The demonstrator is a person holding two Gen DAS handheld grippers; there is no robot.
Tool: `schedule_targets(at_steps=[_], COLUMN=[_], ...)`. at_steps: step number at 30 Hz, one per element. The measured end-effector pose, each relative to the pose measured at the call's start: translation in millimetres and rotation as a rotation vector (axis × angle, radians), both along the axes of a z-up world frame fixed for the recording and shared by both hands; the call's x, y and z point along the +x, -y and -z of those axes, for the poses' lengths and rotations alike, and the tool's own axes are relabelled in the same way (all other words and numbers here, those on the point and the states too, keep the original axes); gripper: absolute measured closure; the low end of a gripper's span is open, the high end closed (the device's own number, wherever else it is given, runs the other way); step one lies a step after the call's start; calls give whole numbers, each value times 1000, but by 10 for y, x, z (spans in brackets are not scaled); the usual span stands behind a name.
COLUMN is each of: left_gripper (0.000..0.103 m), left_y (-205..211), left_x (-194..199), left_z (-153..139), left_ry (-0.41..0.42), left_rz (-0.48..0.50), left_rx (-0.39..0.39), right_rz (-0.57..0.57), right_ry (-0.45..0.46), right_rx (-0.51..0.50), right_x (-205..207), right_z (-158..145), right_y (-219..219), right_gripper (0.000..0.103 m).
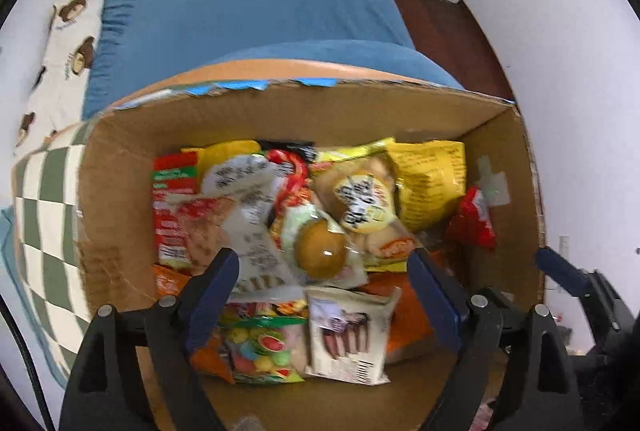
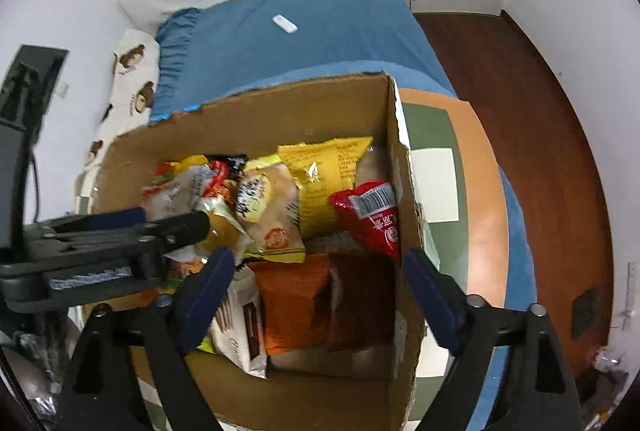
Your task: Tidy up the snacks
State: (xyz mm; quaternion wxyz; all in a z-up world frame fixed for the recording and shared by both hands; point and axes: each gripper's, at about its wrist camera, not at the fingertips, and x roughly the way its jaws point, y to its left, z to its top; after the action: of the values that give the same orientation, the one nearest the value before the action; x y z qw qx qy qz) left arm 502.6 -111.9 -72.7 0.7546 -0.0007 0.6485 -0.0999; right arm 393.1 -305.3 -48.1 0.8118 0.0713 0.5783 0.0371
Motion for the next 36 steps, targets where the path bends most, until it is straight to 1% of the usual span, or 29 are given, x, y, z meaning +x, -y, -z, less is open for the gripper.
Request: schedule_targets(at_steps=[2, 4, 7, 9, 15, 20, 24, 28, 32, 36], left_gripper=[17, 17, 17, 17, 17, 17, 17, 17, 17, 17], left_y=[-26, -73, -150, -199, -344, -456, -548, -636, -693, -732], left_x=[-13, -23, -76, -119, -244, -449, -696, -1002, -1386, -1707], left_z=[15, 18, 18, 25, -16, -179, -386, -640, -921, -1132], left_ry=[13, 26, 42, 43, 66, 110, 187, 266, 350, 408], left_rz=[2, -8, -23, -31, -62, -81, -95, -103, -108, -114], left_rx=[34, 54, 74, 75, 77, 63, 72, 70, 57, 48], right_rz=[-3, -14, -17, -16, -15, -16, -17, -25, -38, -55], right_ry=[-4, -8, -14, -16, -21, 5, 53, 118, 197, 275], right_rx=[-28, -50, -83, -100, -109, -114, -119, -125, -133, -140], right_x=[3, -8, -40, -65, -121, -237, -420, -692, -1004, -1377], right_z=[19, 26, 23, 33, 68, -31, -207, -443, -703, -982], right_y=[-23, -59, -123, -146, -169, -180, -198, -241, -300, -382], right_gripper=[10, 8, 7, 7, 7, 7, 4, 4, 4, 3])
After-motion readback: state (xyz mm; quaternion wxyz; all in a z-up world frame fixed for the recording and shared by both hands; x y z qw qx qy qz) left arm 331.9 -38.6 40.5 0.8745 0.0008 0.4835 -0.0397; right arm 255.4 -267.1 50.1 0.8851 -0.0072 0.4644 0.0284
